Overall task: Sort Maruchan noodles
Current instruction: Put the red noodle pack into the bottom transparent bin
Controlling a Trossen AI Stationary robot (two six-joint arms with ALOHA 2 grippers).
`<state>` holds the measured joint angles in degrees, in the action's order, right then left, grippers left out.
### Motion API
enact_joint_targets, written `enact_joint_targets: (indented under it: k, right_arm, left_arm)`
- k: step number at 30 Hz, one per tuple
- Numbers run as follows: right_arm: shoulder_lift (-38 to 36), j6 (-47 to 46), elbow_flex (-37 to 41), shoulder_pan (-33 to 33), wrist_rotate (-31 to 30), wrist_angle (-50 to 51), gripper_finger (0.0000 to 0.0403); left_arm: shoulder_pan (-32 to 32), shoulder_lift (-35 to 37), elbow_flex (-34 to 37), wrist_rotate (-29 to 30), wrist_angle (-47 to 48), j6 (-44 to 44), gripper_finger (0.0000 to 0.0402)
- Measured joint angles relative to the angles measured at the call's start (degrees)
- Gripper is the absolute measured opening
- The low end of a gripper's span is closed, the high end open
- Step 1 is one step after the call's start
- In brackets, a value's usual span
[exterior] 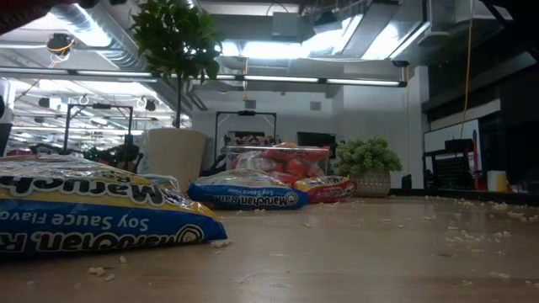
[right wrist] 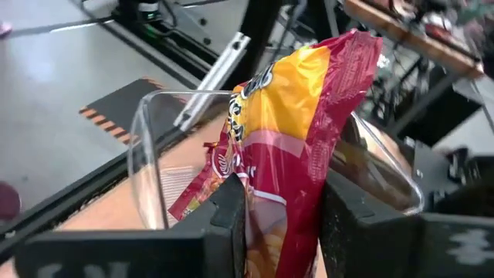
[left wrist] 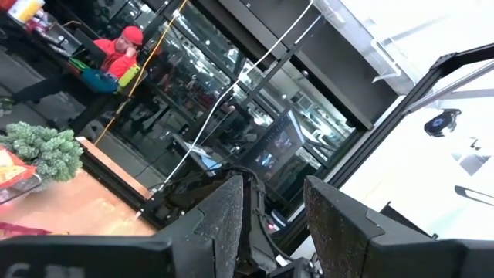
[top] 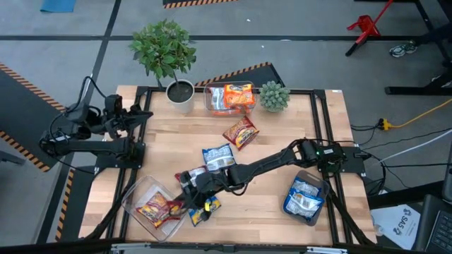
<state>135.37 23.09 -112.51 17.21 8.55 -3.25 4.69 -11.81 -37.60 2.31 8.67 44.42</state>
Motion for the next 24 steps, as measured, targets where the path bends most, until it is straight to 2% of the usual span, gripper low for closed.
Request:
enact_joint_targets:
  k: [10, 18, 24]
  right_arm:
    - [0.0, 10.08, 0.0, 0.02, 1.13, -0.02, 0.0095]
    - [0.0, 10.28, 0.0, 0.02, 1.34, -0.13, 0.0191]
    - [-0.04, 10.28, 0.0, 0.02, 1.56, -0.11, 0.0213]
  left_arm:
    - [0.0, 0.0, 0.0, 0.14, -0.03, -0.01, 0.0134]
    - [0.0, -0.02, 0.0, 0.17, 3.07, 0.0, 0.0134]
    - [0.0, -0.02, 0.0, 1.54, 7.78, 0.07, 0.0134]
